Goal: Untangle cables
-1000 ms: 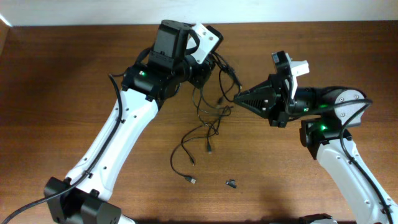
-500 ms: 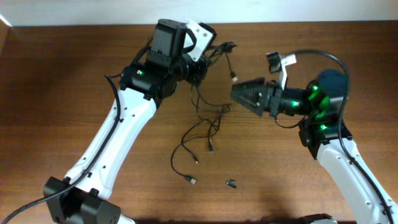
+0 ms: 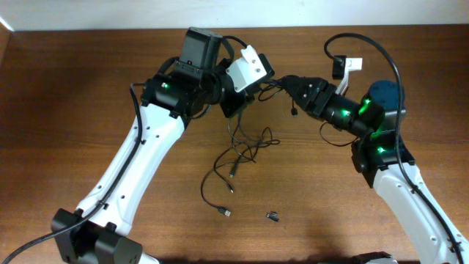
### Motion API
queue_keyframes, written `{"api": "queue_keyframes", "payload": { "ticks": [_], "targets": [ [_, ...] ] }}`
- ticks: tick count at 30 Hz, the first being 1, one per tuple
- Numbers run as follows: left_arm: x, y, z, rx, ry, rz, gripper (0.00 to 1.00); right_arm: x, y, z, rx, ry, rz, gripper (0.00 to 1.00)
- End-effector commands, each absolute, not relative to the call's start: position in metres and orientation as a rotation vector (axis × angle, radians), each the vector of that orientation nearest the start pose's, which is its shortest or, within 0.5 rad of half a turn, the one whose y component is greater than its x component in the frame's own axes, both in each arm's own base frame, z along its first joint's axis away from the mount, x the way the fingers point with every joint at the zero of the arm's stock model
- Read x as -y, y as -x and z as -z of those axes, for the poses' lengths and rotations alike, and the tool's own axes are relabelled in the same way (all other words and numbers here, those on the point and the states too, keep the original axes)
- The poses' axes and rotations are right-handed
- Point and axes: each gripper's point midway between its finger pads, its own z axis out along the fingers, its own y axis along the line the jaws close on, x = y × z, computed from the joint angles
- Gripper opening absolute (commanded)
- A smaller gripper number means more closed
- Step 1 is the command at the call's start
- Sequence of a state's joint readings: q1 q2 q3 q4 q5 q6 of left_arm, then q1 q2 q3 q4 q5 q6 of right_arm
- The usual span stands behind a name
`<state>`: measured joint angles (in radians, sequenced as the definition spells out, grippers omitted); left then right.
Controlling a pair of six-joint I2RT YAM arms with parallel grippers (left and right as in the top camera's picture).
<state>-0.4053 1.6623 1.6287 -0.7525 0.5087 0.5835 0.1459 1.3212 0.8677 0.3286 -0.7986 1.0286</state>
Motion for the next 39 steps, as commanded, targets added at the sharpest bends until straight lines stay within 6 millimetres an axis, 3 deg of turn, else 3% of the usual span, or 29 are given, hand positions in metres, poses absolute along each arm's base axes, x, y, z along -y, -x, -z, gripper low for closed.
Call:
{"api": "queue_keyframes", "payload": {
  "ticks": [1,6,10,13,21,23,26,29,35,39],
  "targets": [
    [0.264,-0.368,-0.282,-1.78,-1.372,0.571,0.0,-0.178,-0.374,-0.296,-1.891,-0.179,-1.496,0.52],
    [0.264,-0.367,-0.281,-1.783,-1.372,0.572,0.0,-0.178,-0.374,-0.296,-1.891,-0.179,-1.496,0.25],
    [0.263,-0.367,-0.281,-1.783,-1.372,0.571,0.0,-0.178,-0.374,-0.296,-1.892,-0.179,-1.496,0.09],
    [0.264,-0.367,-0.281,-1.783,-1.372,0.572,0.0,-0.178,-0.373,-0.295,-1.894,-0.181,-1.496,0.04],
    [0.264,-0.367,-0.282,-1.779,-1.37,0.578,0.0,-0.18,-0.371,-0.296,-1.897,-0.148,-1.503,0.04],
    [0.26,-0.378,-0.283,-1.843,-1.281,0.551,0.0,-0.185,-0.364,-0.301,-1.869,-0.013,-1.485,0.04],
    [0.244,-0.406,-0.286,-1.991,-1.009,0.464,0.0,-0.199,-0.337,-0.333,-1.678,0.396,-1.463,0.04],
    [0.235,-0.416,-0.286,-2.063,-0.858,0.437,0.0,-0.207,-0.307,-0.358,-1.475,0.71,-1.42,0.04],
    [0.221,-0.431,-0.289,-2.142,-0.603,0.427,0.0,-0.212,-0.254,-0.345,-1.292,1.166,-1.414,0.04],
    [0.21,-0.44,-0.291,-2.155,-0.494,0.382,0.0,-0.211,-0.245,-0.342,-1.255,1.237,-1.416,0.04]
  ]
}}
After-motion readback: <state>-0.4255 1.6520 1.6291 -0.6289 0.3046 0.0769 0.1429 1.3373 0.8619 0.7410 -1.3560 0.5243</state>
